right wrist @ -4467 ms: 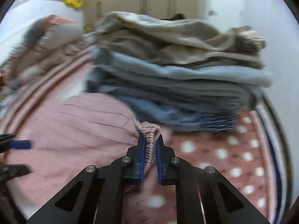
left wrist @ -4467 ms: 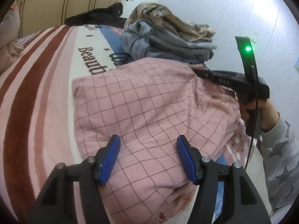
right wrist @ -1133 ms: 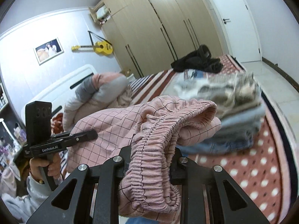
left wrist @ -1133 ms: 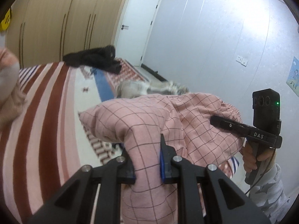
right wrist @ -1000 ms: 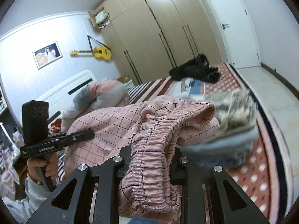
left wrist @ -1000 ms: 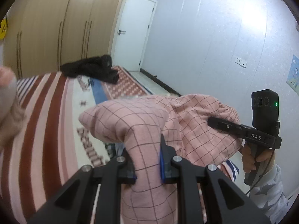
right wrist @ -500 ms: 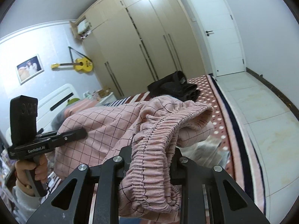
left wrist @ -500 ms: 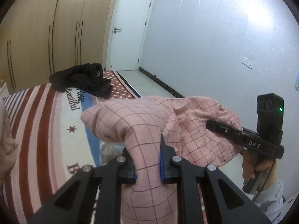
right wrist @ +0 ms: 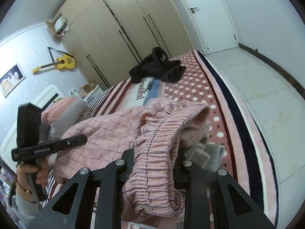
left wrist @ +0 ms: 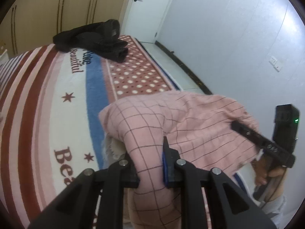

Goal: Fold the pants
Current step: 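Lift the folded pants with both grippers and carry them to the clothes stack, then lower the pants onto the clothes stack and open both grippers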

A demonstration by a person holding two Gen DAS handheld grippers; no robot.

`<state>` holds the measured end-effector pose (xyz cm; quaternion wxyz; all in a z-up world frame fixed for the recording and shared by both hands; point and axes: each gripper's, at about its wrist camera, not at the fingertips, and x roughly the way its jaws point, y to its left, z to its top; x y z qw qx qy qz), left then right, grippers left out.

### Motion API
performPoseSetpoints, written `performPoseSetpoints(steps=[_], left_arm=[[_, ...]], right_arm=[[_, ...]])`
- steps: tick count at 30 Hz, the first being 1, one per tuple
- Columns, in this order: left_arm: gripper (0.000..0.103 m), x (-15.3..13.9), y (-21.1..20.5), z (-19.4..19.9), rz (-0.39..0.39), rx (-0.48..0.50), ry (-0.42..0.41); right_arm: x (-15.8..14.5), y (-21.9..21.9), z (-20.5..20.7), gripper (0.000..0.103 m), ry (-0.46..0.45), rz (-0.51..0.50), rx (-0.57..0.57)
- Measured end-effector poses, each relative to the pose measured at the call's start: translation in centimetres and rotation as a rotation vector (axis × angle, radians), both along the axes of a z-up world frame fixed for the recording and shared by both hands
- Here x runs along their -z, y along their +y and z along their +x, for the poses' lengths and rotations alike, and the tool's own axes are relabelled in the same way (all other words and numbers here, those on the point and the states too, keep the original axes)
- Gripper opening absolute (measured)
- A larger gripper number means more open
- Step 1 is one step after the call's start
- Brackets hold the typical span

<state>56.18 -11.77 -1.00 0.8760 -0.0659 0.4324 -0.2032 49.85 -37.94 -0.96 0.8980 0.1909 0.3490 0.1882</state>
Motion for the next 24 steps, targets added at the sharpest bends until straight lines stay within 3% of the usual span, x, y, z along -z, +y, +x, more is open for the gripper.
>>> performPoseSetpoints(steps=[7,24], left_arm=[[0.024,3.0,-0.3,0.6,0.025,-0.022,0.017],[0.051,1.8,-0.8,-1.6,0.146,-0.040,-0.078]], right_arm=[[1.7,0.8,-0.2,0.019,-0.010,-0.088,0.006],[1.9,0.8,-1.4,0.031,-0.021,-0.141,0.050]])
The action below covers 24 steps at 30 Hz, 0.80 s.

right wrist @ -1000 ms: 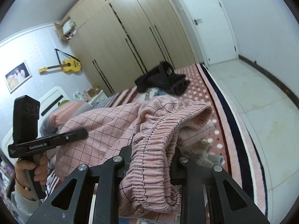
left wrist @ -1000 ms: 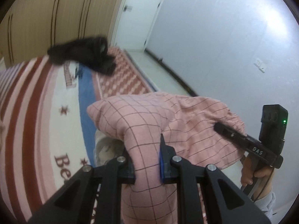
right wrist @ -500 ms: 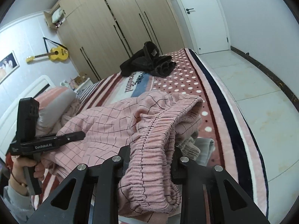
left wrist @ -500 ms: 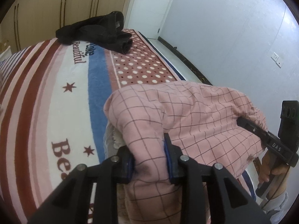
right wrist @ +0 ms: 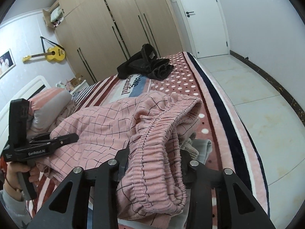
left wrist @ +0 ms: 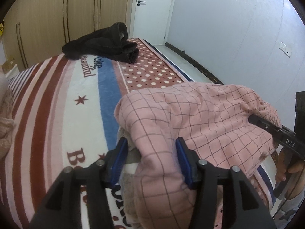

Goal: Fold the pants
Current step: 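Lower the pants onto the clothes stack and open both grippers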

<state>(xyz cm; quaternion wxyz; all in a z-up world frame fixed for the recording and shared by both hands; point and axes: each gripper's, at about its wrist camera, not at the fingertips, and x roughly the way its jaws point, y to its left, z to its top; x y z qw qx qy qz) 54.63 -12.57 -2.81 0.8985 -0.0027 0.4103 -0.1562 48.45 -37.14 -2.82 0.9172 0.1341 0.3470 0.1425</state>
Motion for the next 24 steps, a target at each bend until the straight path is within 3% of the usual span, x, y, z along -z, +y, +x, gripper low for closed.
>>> performPoseSetpoints(steps=[5,11,15,17,21,24], left_arm=[[0.057,-1.3,0.2,-1.8,-0.001,-0.005,-0.056],[0.067,-2.8,0.4,-4.5,-0.008,-0.003,-0.099],[0.076,-3.8,0.5,-7.2,-0.019,-0.006,-0.139],[0.079,-4.4,0.5,-9.0,-0.013,0.002,-0.160],[0.079,-5.3,1.0,-12.5,-0.031,-0.006,-0.198],[0.083,-6.1,1.8,-15.4,-0.039,-0.015,-0.229]], right_arm=[[-0.9,0.3,-1.1,0.045,-0.033,-0.062,0.049],[-2.7,0.6,-3.8,0.054,-0.080,-0.106,0.066],[-3.7,1.3,-6.5,0.065,-0.126,-0.150,0.056],[-4.0,1.6,-7.9,0.066,-0.136,-0.167,0.053],[-4.3,2.6,-11.6,0.079,-0.172,-0.185,0.051],[-4.9,3.3,-14.3,0.079,-0.195,-0.200,0.045]])
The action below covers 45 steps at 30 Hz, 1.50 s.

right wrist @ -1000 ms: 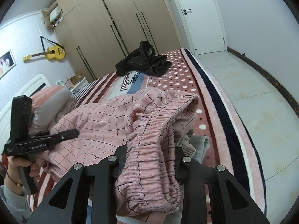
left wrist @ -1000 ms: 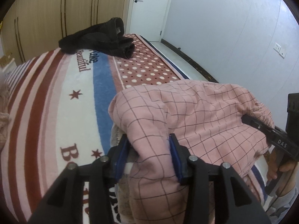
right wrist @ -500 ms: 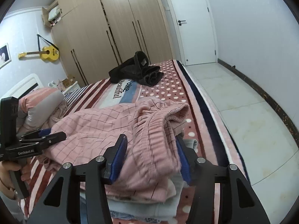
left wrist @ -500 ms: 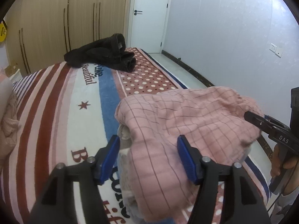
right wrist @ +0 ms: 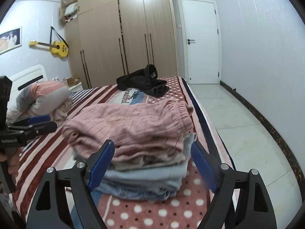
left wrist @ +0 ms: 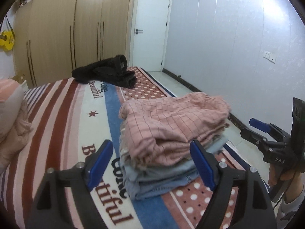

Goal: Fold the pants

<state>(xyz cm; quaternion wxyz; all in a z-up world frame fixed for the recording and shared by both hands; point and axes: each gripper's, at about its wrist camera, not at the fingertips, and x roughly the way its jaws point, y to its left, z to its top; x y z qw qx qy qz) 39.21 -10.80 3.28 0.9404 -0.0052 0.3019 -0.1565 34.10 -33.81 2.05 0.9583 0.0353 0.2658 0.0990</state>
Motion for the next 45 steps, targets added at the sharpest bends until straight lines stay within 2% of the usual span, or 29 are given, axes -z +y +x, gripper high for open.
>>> performPoseSetpoints(steps=[2,5,8,10,18,21,25,28,45], left_arm=[[0.088,-0.5,0.4,-2.6,0.012,0.002,-0.032],[0.092,-1.0,1.6,-6.1,0.013,-0.019,-0.079],[0.094,-1.2,2.6,-9.5,-0.013,-0.041,-0.102],[0.097,-1.1,3.3,-12.5,-0.021,-0.071,-0.127],[0.102,-0.4,6.2,-23.0,-0.031,-0.214,-0.258],[0.102,0.3,6.9,-26.1,0.001,-0.247,-0.316],[0.102,1.2,7.5,-27.6,0.030,-0.257,-0.319],[0.102,1.8,8.3,-28.0,0.020,-0.268,-0.307],[0.102,2.4,9.2,-28.8,0.021,-0.255,-0.328]], right_arm=[[-0.5,0.4,-2.1,0.081,-0.020,-0.009,-0.004],[-1.3,1.0,-5.6,0.096,-0.067,-0.028,-0.007],[-2.0,1.9,-9.3,0.096,-0.100,-0.037,-0.022],[-2.5,2.7,-11.9,0.102,-0.125,-0.038,-0.032],[-3.1,6.3,-20.7,0.102,-0.226,-0.026,-0.047],[-2.7,7.8,-23.6,0.102,-0.270,-0.024,-0.053],[-2.0,9.9,-25.3,0.102,-0.278,-0.035,-0.073],[-1.5,10.9,-25.7,0.102,-0.276,-0.045,-0.081],[-1.1,12.1,-25.6,0.102,-0.275,-0.065,-0.090]])
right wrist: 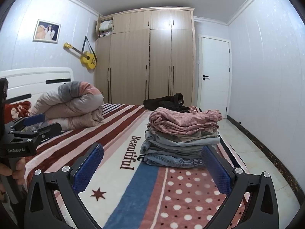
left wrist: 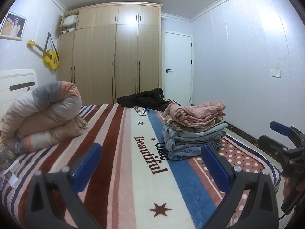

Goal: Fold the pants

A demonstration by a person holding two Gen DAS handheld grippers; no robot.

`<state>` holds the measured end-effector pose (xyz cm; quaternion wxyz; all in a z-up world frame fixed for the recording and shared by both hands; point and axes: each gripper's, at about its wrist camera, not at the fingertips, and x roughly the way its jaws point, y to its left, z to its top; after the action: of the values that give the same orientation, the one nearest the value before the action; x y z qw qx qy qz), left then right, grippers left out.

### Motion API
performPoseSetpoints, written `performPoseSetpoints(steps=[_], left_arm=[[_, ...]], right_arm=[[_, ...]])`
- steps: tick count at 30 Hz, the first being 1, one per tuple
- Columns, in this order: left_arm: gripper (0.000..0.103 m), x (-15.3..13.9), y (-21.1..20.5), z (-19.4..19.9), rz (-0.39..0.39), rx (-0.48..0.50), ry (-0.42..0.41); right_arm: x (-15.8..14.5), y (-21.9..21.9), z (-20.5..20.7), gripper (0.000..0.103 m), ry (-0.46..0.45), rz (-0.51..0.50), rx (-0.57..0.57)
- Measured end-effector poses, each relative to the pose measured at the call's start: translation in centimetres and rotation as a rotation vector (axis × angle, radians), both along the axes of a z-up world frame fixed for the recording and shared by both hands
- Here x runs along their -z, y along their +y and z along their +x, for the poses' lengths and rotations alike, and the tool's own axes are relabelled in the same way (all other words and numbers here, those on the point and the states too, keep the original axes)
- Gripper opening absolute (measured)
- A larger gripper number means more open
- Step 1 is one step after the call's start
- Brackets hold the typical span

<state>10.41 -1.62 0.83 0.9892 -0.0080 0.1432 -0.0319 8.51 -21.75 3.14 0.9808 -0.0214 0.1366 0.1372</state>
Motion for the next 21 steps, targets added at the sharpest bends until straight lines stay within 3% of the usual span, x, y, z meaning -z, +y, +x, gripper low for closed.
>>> performPoseSetpoints(steps=[21], left_arm=[[0.102,-0.30,0.67,-0.27,-0.023,-0.014,-0.021]], right_arm=[[0.11,-0.35,0.01,0.102,-0.008,0.015,0.019]])
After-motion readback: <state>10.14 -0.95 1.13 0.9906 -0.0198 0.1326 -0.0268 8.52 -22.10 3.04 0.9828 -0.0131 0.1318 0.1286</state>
